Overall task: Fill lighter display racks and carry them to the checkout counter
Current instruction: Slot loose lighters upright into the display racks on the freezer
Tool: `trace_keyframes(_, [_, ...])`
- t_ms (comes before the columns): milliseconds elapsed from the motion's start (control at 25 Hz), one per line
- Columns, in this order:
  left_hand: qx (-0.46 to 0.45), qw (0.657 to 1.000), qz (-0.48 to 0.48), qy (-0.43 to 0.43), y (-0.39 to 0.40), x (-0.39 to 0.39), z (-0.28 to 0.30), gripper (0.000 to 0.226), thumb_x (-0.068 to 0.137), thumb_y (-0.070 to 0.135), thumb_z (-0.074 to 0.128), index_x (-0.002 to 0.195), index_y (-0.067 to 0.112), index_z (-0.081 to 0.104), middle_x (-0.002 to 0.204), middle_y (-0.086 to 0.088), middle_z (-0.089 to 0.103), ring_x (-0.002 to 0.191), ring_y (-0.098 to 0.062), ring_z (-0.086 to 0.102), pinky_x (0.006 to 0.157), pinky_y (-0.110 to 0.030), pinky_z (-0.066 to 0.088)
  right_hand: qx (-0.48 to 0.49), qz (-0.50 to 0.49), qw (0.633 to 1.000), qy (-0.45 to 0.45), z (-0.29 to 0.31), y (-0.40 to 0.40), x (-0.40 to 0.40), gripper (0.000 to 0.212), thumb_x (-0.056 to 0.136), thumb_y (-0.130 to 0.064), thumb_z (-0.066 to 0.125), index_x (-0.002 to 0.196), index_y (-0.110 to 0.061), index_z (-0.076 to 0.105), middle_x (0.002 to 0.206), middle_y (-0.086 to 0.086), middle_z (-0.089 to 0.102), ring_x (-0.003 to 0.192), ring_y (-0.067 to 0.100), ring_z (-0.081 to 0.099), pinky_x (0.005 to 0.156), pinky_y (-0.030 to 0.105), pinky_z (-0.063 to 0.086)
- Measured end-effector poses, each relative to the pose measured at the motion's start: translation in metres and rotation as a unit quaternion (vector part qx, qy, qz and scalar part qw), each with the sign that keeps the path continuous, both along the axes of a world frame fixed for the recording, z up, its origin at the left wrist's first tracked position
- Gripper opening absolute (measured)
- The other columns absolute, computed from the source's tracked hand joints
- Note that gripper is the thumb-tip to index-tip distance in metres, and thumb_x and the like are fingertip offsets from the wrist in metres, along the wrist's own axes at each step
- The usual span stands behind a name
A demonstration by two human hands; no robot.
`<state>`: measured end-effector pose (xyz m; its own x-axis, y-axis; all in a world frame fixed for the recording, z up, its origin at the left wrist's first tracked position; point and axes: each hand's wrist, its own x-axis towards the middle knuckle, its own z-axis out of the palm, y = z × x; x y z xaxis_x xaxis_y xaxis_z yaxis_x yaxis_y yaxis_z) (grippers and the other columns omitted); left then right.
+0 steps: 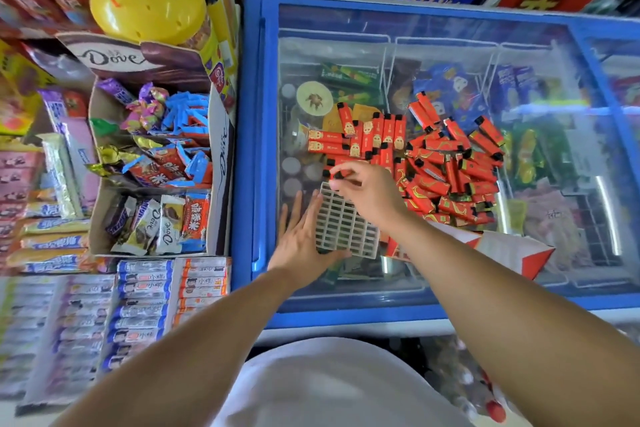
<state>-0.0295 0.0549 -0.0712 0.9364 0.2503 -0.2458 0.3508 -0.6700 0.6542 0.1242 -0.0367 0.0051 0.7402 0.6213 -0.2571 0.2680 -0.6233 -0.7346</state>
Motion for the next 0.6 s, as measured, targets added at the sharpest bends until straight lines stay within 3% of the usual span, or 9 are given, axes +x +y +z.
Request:
trace_keyframes(80, [-0.023, 0.999, -0.025, 0.01, 0.006, -0.002, 0.001, 0.116, 0.085, 0.066, 0.066, 0.161, 0.026, -0.012, 0.168, 0.009, -0.007, 0.146, -0.009, -0.036, 0.124, -0.048, -0.015, 0.01, -0.023, 0.999, -0.033, -0.002, 0.001, -0.004, 0.037, 0.088, -0.045, 0.071, 0.117, -0.022, 0.072, 0.091, -0.012, 0.074, 0.079, 0.0, 0.067, 0.074, 0.026, 0.054])
trace_keyframes(240, [-0.051, 0.998, -0.038, 0.02, 0.015, -0.001, -0.002, 0.115, 0.088, 0.051, 0.072, 0.157, 0.035, -0.019, 0.165, 0.012, -0.009, 0.14, -0.002, -0.042, 0.123, -0.048, -0.016, -0.041, -0.022, 0.997, -0.068, -0.013, 0.002, -0.007, 0.054, 0.087, -0.051, 0.07, 0.125, -0.013, 0.068, 0.125, 0.002, 0.068, 0.111, 0.016, 0.064, 0.095, 0.025, 0.047])
trace_keyframes(400, [-0.053, 0.998, -0.034, 0.013, 0.014, -0.001, -0.005, 0.115, 0.087, 0.048, 0.074, 0.156, 0.038, -0.018, 0.166, 0.012, -0.004, 0.143, -0.003, -0.039, 0.122, -0.044, -0.018, -0.072, -0.004, 0.991, -0.114, -0.02, 0.004, -0.009, 0.054, 0.088, -0.057, 0.066, 0.123, -0.017, 0.069, 0.115, 0.001, 0.073, 0.09, 0.016, 0.069, 0.079, 0.035, 0.057])
trace_keyframes(600, [-0.055, 0.998, -0.028, 0.005, 0.014, -0.002, -0.007, 0.112, 0.086, 0.048, 0.074, 0.16, 0.033, -0.01, 0.164, 0.014, -0.006, 0.146, -0.005, -0.034, 0.121, -0.039, -0.019, -0.11, 0.026, 0.982, -0.151, -0.018, 0.004, -0.008, 0.05, 0.089, -0.059, 0.063, 0.123, -0.024, 0.069, 0.106, -0.004, 0.074, 0.083, 0.015, 0.068, 0.065, 0.027, 0.05])
